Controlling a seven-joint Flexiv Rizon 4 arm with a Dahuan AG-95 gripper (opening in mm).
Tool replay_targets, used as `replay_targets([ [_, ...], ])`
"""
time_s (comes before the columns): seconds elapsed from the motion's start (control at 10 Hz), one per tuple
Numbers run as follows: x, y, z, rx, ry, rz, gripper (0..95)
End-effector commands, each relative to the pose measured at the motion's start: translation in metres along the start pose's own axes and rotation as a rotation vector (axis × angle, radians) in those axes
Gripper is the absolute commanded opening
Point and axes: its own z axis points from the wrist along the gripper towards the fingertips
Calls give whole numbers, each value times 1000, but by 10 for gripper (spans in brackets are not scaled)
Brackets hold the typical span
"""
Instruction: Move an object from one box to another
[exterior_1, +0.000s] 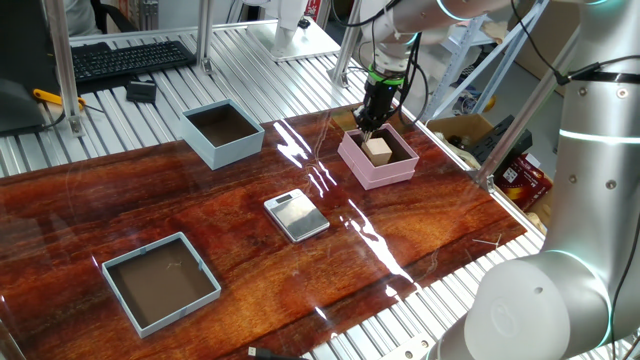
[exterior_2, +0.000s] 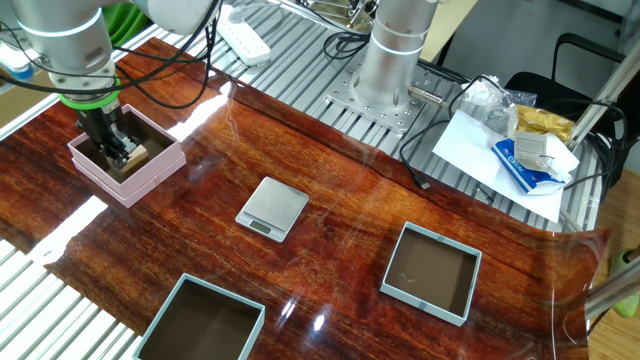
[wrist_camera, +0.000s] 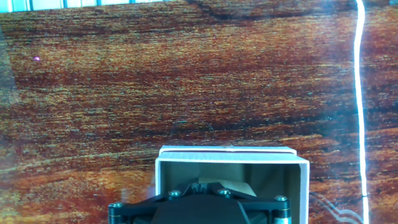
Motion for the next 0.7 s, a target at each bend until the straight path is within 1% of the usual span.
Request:
replay_targets([
  [0.1, 1, 0, 0, -14, -3, 11, 0],
  [0.2, 1, 0, 0, -20, -6, 16, 0],
  [0.4, 1, 0, 0, -30, -23, 26, 0],
  [0.5, 1, 0, 0, -29, -37, 27, 0],
  [0.6, 1, 0, 0, -25, -62, 28, 0],
  [0.7, 1, 0, 0, -27, -70, 30, 0],
])
